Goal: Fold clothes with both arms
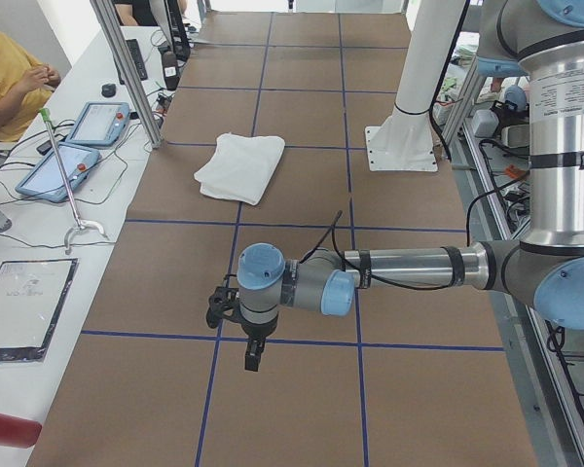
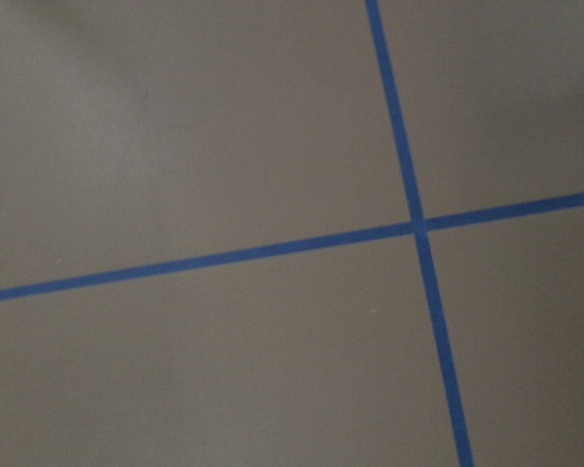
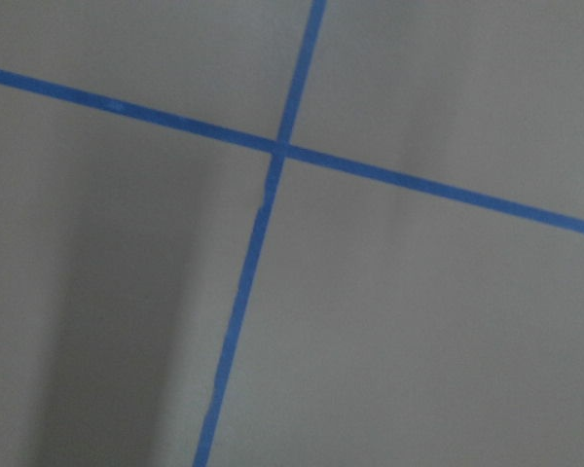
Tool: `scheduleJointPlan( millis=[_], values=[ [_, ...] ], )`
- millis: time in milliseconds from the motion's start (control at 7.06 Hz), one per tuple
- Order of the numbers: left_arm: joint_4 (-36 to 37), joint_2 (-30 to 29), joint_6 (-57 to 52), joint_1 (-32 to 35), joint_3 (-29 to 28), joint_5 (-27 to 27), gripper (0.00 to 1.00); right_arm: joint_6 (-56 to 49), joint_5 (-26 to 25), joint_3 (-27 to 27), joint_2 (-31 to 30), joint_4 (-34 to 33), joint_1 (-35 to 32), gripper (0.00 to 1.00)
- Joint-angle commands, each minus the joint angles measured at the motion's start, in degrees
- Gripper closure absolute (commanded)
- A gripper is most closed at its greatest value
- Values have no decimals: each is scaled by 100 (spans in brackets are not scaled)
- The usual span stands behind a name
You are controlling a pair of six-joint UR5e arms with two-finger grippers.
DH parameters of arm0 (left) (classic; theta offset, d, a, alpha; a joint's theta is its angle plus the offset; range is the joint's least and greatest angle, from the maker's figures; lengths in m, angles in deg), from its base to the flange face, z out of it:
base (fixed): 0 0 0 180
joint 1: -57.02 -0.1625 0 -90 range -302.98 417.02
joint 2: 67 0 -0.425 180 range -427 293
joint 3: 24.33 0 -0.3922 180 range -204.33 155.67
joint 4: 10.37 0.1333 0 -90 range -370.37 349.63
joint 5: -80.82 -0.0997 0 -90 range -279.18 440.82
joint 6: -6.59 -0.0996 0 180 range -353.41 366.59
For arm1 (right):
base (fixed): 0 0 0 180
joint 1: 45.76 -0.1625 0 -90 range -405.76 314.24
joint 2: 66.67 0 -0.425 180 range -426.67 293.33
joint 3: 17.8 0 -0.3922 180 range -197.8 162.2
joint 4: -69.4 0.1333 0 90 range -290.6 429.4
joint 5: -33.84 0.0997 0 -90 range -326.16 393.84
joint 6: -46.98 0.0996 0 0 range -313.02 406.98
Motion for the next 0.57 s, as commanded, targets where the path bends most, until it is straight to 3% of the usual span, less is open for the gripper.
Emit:
scheduleJointPlan(
  millis=[0, 142, 425],
  values=[
    [667, 59, -9, -1, 263, 529, 0, -118, 67, -7, -408, 2, -243, 0],
    [1082, 58, -122, -1, 596, 520, 0, -136, 41, -15, -470, 10, -234, 0],
    [1322, 84, -780, 16, 731, 503, 0, -127, 31, 37, -489, 10, -234, 0]
  ],
)
